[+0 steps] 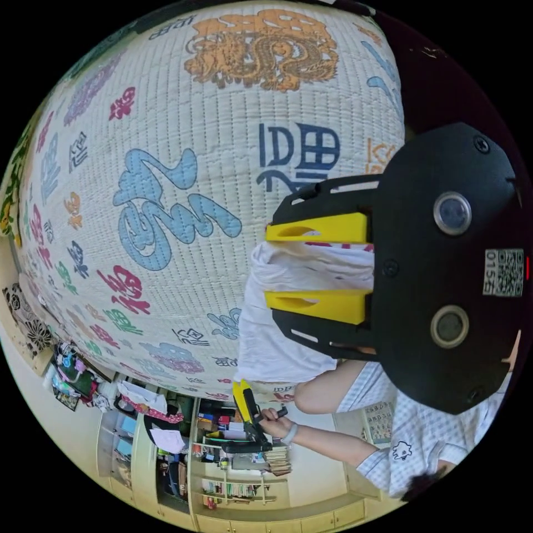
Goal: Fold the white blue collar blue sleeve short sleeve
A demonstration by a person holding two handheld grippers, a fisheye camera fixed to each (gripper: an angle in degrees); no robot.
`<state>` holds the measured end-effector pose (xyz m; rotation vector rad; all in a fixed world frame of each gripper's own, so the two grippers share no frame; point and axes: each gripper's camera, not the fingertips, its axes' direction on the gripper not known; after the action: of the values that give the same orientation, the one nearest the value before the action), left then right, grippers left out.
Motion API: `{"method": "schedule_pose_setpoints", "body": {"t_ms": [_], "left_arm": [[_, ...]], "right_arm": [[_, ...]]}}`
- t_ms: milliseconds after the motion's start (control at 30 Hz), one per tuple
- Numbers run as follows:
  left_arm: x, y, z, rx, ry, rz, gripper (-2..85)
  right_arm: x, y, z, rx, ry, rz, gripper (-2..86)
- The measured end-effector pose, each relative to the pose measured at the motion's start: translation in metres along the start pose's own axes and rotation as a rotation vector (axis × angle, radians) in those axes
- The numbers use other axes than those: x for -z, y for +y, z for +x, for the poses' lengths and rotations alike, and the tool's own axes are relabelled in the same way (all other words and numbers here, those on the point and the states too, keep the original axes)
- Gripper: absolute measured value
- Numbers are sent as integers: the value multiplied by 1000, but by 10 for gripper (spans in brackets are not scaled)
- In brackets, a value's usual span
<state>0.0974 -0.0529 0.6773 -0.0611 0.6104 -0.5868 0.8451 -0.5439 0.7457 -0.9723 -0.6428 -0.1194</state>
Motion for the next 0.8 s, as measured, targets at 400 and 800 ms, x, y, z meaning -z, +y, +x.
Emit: {"method": "schedule_pose_setpoints", "body": {"t_ms": [400,800], "left_arm": [[42,7,-35,-116,-3,121,10],[72,-22,-97,-11,39,226,19]], "right_arm": [[20,-12,-21,110,57,68,9],[28,-88,-61,113,165,114,16]]}}
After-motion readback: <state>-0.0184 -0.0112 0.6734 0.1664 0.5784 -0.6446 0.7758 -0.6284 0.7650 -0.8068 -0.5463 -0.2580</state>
